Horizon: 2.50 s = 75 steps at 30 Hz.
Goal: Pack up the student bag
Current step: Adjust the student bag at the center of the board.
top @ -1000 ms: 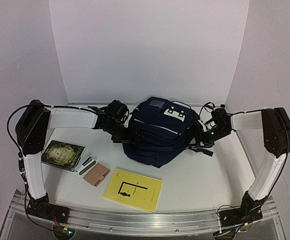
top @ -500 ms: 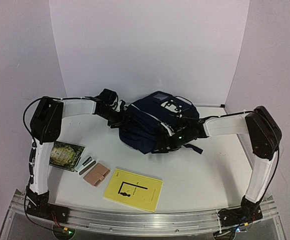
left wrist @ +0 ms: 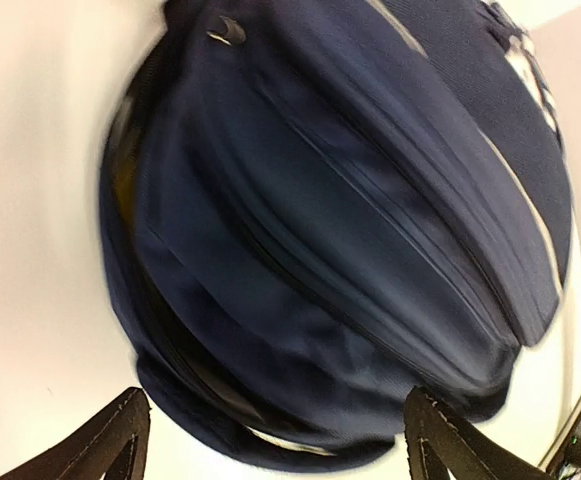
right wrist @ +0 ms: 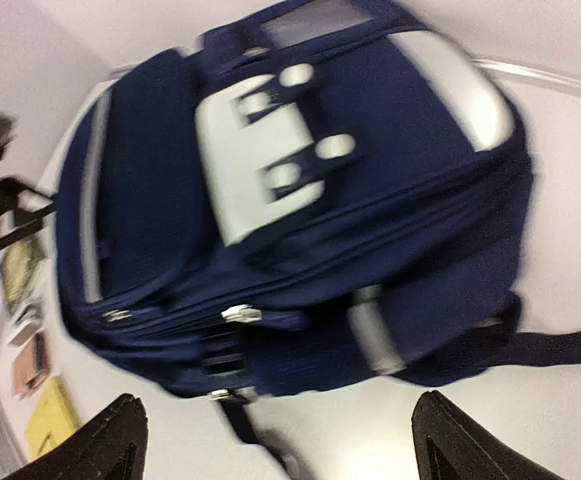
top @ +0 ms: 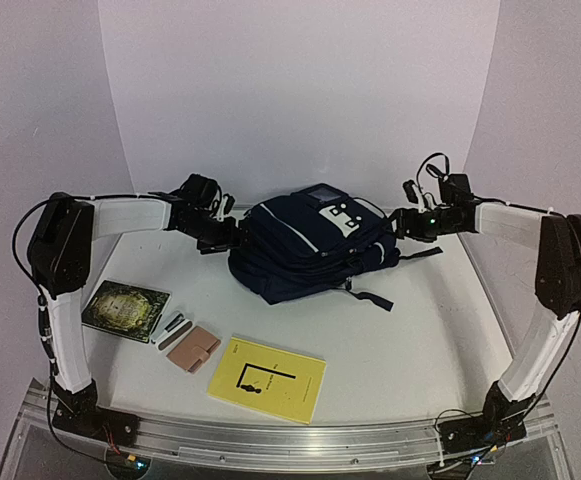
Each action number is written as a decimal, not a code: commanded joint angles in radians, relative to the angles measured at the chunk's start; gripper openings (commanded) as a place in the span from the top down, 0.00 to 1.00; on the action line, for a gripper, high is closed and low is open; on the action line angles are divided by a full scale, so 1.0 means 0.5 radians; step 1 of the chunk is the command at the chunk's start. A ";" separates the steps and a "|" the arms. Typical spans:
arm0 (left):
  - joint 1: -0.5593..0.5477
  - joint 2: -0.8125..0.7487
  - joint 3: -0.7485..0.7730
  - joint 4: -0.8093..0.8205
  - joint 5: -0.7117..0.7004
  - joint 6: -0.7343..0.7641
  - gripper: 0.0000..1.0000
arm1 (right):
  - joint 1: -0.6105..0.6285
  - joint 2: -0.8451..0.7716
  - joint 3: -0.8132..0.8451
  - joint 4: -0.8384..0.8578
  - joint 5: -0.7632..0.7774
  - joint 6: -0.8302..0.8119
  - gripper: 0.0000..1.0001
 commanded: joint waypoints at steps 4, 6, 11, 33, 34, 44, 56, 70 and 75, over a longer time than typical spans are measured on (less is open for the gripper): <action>-0.112 -0.230 -0.377 0.220 -0.072 -0.102 0.12 | -0.026 0.564 0.462 -0.073 0.314 -0.084 0.05; -0.159 -0.209 -0.444 0.268 -0.038 -0.133 0.13 | -0.043 0.718 0.586 -0.071 0.221 0.022 0.07; -0.191 -0.097 -0.523 0.443 0.082 -0.250 0.20 | -0.047 0.844 0.629 -0.063 -0.108 0.168 0.35; -0.493 -0.188 -0.408 0.421 -0.573 -0.113 0.23 | -0.026 -0.291 -0.878 0.686 -0.424 1.003 1.00; -0.568 -0.233 -0.460 0.435 -0.640 -0.146 0.23 | -0.018 -0.298 -0.885 0.704 -0.402 1.037 1.00; -1.074 -0.073 -0.434 0.638 -0.982 -0.302 0.25 | 0.024 -0.338 -0.998 0.853 -0.241 1.251 1.00; -1.278 0.440 0.074 0.699 -1.120 -0.463 0.37 | 0.031 -0.364 -1.017 0.868 -0.170 1.375 1.00; -1.679 0.258 -0.096 0.821 -1.926 -0.669 0.32 | 0.056 -0.350 -1.013 0.874 -0.105 1.499 1.00; -1.719 0.300 -0.059 0.753 -1.987 -0.791 0.26 | 0.068 -0.370 -1.010 0.871 -0.064 1.637 1.00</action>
